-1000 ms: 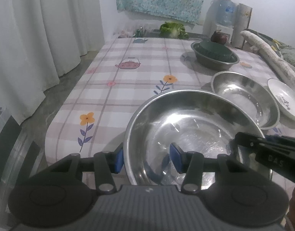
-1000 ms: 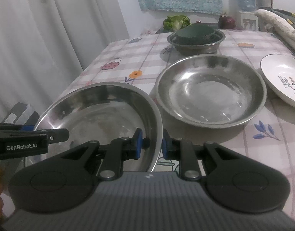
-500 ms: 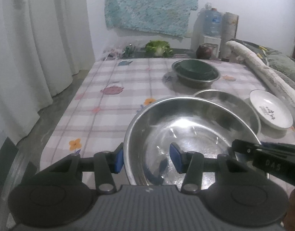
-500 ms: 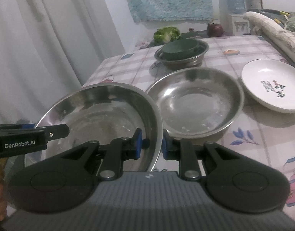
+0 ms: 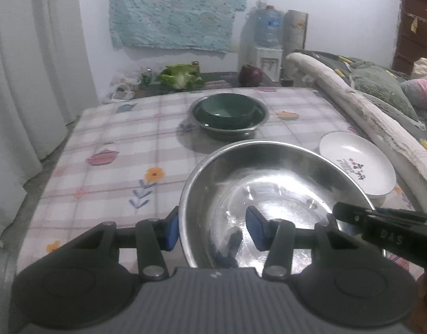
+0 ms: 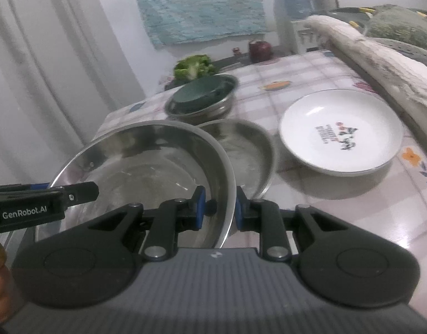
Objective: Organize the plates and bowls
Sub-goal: 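Carry the steel plate over the other steel plate and lower it on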
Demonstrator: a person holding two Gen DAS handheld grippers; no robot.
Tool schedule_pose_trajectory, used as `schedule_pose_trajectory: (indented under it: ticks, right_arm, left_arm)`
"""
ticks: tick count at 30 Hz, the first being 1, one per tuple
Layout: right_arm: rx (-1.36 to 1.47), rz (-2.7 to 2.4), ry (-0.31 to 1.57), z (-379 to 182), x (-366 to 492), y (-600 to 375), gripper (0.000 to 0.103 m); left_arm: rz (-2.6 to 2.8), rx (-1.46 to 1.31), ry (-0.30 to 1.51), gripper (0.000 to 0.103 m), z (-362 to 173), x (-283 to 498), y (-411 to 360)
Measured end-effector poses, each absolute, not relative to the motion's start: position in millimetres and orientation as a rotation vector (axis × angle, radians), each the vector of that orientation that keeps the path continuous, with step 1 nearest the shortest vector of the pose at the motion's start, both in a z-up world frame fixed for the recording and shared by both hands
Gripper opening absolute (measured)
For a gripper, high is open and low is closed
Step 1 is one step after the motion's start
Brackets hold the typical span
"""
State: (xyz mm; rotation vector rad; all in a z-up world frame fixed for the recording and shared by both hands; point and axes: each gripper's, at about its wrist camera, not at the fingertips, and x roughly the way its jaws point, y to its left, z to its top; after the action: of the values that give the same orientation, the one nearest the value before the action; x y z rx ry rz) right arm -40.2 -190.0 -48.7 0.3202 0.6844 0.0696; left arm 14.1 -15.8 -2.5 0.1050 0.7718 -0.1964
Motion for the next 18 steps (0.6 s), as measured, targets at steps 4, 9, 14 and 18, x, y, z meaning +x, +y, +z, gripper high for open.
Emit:
schedule_pose_trajectory:
  ticks: [4,9,14,18]
  right_arm:
    - [0.326,0.035,0.691,-51.2,-35.4,-202.9,0.021]
    - [0.332,0.014,0.712,-56.5,-22.3,-214.6,0.022]
    - [0.335,0.012,0.725,-59.3,-11.9,-220.8,0.022]
    - [0.343,0.009,0.735,-61.6,-3.3,-223.7,0.022]
  left_arm:
    - [-0.219,0.112,0.785,0.05,-6.6,24.3,-28.1]
    - [-0.223,0.116,0.802,0.05,-10.7,35.7,-38.3]
    - [-0.217,0.12,0.821,0.05,-15.2,47.7,-43.7]
    - [-0.21,0.136,0.834,0.05,-18.5,55.6,-48.9]
